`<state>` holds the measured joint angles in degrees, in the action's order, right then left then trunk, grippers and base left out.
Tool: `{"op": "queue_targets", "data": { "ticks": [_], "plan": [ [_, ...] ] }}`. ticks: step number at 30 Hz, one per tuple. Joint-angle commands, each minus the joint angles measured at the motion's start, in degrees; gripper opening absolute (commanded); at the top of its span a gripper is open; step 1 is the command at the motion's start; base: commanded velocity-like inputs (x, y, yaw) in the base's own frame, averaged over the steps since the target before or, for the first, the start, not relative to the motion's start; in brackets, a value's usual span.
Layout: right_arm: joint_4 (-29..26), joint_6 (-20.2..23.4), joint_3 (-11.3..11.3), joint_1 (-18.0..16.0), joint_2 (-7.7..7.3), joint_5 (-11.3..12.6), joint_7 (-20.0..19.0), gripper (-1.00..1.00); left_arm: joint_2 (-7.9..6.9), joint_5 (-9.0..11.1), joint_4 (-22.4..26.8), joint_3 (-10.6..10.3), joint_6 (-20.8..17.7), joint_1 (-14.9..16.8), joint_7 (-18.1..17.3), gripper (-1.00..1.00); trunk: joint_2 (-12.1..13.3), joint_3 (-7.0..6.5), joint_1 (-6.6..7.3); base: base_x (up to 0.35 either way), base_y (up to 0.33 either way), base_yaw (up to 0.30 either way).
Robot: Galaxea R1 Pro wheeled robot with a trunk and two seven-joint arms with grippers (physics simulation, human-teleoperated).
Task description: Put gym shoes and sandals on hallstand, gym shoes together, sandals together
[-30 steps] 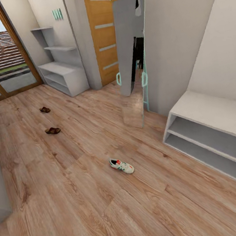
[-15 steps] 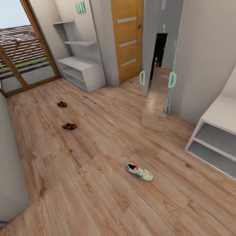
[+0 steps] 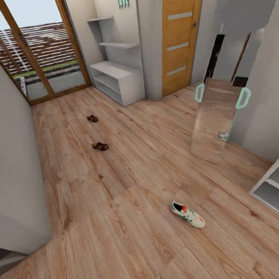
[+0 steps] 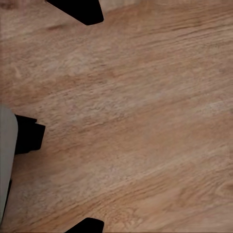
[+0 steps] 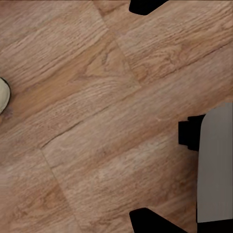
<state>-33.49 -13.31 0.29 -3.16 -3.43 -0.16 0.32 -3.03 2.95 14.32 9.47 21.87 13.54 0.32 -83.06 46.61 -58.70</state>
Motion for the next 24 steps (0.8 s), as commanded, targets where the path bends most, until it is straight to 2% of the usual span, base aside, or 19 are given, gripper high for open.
{"op": "queue_targets", "data": {
  "ticks": [1,8,24],
  "plan": [
    [0.0,-0.2,0.0,0.0,0.00,0.0,0.0,1.00,-0.02,0.3,-0.1,-0.2,0.2,0.0,0.0,1.00,0.0,0.09,-0.03,0.295,0.180,0.242],
    [0.0,-0.2,0.0,0.0,0.00,0.0,0.0,1.00,0.08,0.3,-0.1,-0.2,0.2,0.1,0.0,1.00,0.0,0.46,-0.03,0.184,0.113,0.242],
    [0.0,-0.2,-0.1,0.0,0.00,-0.1,0.0,1.00,0.13,0.4,0.4,-0.2,0.2,0.1,0.0,1.00,0.0,0.81,-0.03,0.012,0.007,0.259]
  ]
}}
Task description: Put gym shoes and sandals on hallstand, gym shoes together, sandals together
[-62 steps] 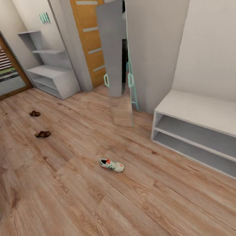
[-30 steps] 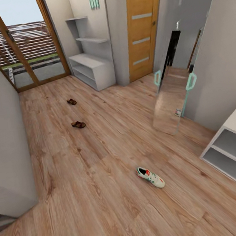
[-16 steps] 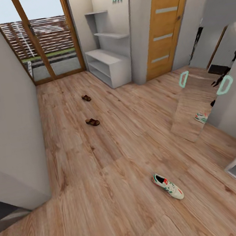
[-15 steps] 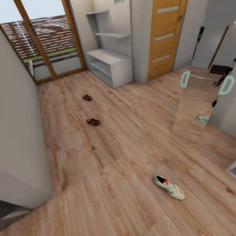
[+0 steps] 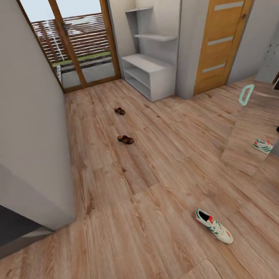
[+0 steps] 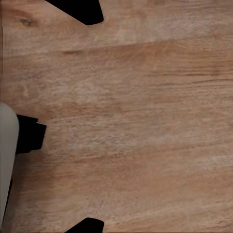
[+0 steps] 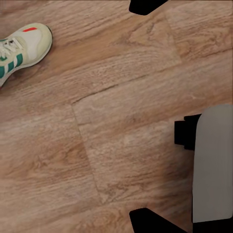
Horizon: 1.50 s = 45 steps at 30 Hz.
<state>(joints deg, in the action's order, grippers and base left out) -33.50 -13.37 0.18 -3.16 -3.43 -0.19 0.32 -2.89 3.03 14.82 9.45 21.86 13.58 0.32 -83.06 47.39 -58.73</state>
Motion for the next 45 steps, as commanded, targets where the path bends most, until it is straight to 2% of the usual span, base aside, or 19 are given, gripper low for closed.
{"op": "queue_targets", "data": {
  "ticks": [1,10,25,45],
  "plan": [
    [0.0,-0.2,0.0,0.0,0.00,0.0,0.0,1.00,-0.01,0.3,-0.1,-0.1,0.2,0.0,0.0,1.00,0.0,0.01,0.00,0.000,0.000,0.278],
    [0.0,-0.2,0.0,0.0,0.00,-0.1,0.0,1.00,-0.01,0.3,-0.1,-0.1,0.2,0.0,0.0,1.00,-3.6,1.48,-1.97,0.000,0.000,0.188],
    [0.0,-2.0,-0.4,0.0,-0.25,-1.5,-0.2,1.00,0.01,0.3,-0.3,-0.1,0.2,0.0,0.0,1.00,-9.6,4.16,-5.27,0.000,0.000,0.009],
    [0.2,-2.1,-0.4,0.0,-0.32,-1.7,-0.1,1.00,0.07,0.2,-0.4,-0.1,0.2,0.0,0.0,1.00,-17.7,7.75,-9.66,0.000,0.000,0.000]
  ]
}}
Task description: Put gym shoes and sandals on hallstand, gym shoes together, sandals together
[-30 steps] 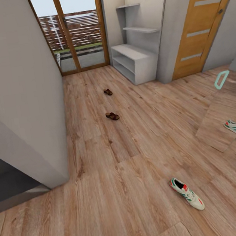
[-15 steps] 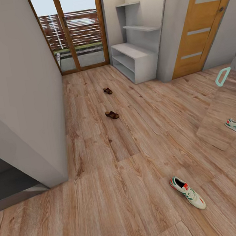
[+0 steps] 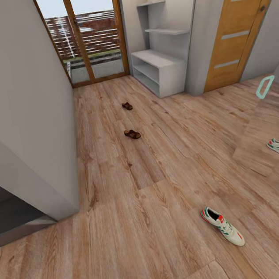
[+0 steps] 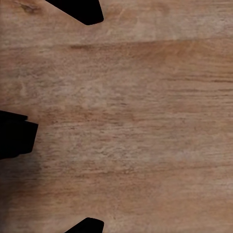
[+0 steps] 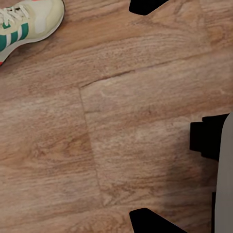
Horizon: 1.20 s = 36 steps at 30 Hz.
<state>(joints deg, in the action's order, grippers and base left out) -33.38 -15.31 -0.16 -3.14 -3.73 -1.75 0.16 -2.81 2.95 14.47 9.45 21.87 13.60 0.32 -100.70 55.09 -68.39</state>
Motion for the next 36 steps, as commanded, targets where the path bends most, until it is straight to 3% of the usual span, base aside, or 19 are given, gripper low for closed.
{"op": "queue_targets", "data": {
  "ticks": [1,11,27,33,36],
  "plan": [
    [0.0,-0.2,0.0,0.0,-0.02,-0.2,0.0,1.00,-0.01,0.3,-0.1,-0.1,0.2,0.0,0.0,1.00,-0.4,0.22,-0.22,0.000,0.000,0.000],
    [0.0,-0.2,0.0,0.0,-0.01,-0.2,0.0,1.00,0.07,0.3,-0.1,-0.2,0.2,0.0,0.0,1.00,-4.4,1.92,-2.42,0.000,0.000,0.000],
    [0.0,-0.2,0.0,0.0,0.02,-0.1,0.0,1.00,0.15,0.3,0.7,-0.2,0.2,0.1,0.0,1.00,-10.9,3.47,-5.93,0.000,0.000,0.000],
    [-0.1,-0.3,0.3,0.0,0.00,-0.1,0.0,1.00,0.40,-1.0,0.8,-1.0,0.1,0.5,-0.1,1.00,-13.3,4.01,-7.25,0.000,0.000,0.000],
    [-0.1,-0.3,0.4,0.0,-0.03,-0.1,0.0,1.00,0.49,-2.6,0.8,-2.1,0.0,0.7,-0.1,1.00,-14.5,4.28,-7.91,0.000,0.000,0.000]
  ]
}}
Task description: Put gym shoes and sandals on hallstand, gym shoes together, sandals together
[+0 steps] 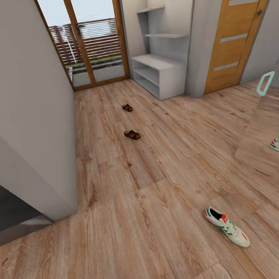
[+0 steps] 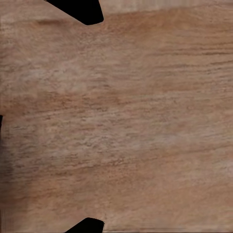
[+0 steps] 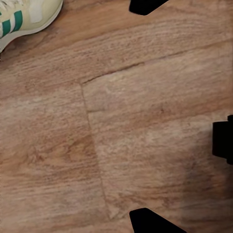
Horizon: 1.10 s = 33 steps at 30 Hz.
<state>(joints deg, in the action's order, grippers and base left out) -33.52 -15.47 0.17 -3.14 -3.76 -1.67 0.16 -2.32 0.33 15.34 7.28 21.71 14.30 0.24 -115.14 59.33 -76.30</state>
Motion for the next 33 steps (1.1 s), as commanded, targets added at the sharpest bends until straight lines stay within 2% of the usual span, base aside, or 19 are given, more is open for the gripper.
{"op": "queue_targets", "data": {
  "ticks": [1,6,12,24,33],
  "plan": [
    [0.0,-0.2,0.0,0.0,-0.01,-0.2,0.0,1.00,0.03,-0.5,-0.1,-0.3,0.2,0.0,0.0,1.00,-0.4,0.13,-0.22,0.000,0.000,0.000],
    [0.1,-1.2,0.0,0.0,-0.02,-0.2,0.0,1.00,-0.08,-2.3,-0.1,-1.5,0.3,0.1,0.1,1.00,-2.4,0.58,-1.32,0.000,0.000,0.000],
    [0.2,-2.2,-0.3,0.0,-0.02,-0.2,0.0,1.00,-0.36,-2.9,-0.5,-1.6,0.3,-0.3,0.0,1.00,-4.8,1.12,-2.63,0.000,0.000,0.000],
    [0.2,-2.6,-0.3,0.0,-0.02,-0.3,0.0,1.00,-0.68,-2.8,-0.8,-1.4,0.4,-0.6,0.2,1.00,-9.7,2.20,-5.27,0.000,0.000,0.000],
    [0.2,-2.6,-0.3,0.0,-0.02,-0.3,0.0,1.00,-0.73,-1.7,-0.8,-1.3,0.4,-0.6,0.4,1.00,-13.3,3.01,-7.25,0.000,0.000,0.000]
  ]
}}
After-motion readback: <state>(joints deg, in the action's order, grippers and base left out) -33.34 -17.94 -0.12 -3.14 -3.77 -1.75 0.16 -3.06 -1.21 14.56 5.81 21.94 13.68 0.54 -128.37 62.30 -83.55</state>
